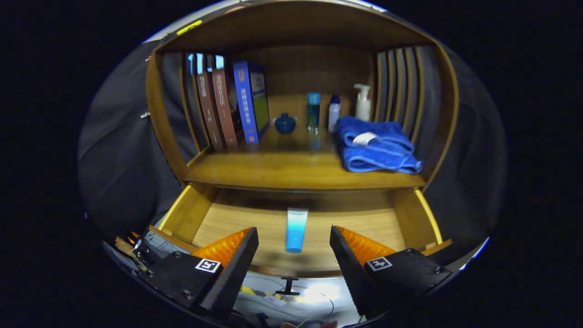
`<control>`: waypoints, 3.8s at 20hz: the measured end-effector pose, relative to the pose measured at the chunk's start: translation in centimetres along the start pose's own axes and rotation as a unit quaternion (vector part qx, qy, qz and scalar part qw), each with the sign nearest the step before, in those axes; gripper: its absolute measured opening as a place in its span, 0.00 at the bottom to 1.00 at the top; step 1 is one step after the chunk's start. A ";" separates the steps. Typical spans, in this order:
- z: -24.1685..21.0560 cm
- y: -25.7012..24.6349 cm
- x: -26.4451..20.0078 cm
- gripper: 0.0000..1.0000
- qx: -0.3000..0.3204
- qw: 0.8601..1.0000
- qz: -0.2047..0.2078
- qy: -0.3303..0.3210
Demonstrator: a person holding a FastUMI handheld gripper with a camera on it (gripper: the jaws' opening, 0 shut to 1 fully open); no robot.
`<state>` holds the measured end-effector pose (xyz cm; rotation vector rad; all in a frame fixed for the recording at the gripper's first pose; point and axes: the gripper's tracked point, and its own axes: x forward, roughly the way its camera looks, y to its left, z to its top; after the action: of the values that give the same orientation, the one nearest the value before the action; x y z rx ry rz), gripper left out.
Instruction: Pull open the drawer, take out the items inside it, and place them on the countertop above the cabinet.
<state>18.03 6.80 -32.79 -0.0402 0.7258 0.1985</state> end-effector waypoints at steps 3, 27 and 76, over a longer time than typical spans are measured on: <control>-1.3 -0.1 4.6 1.00 0.020 0.996 0.001 0.081; -4.5 -2.8 7.2 0.38 -0.007 0.969 -0.043 0.244; 13.1 -6.5 9.8 1.00 0.037 0.994 -0.042 0.091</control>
<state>35.02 3.41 -29.68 -0.0187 0.9105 0.0877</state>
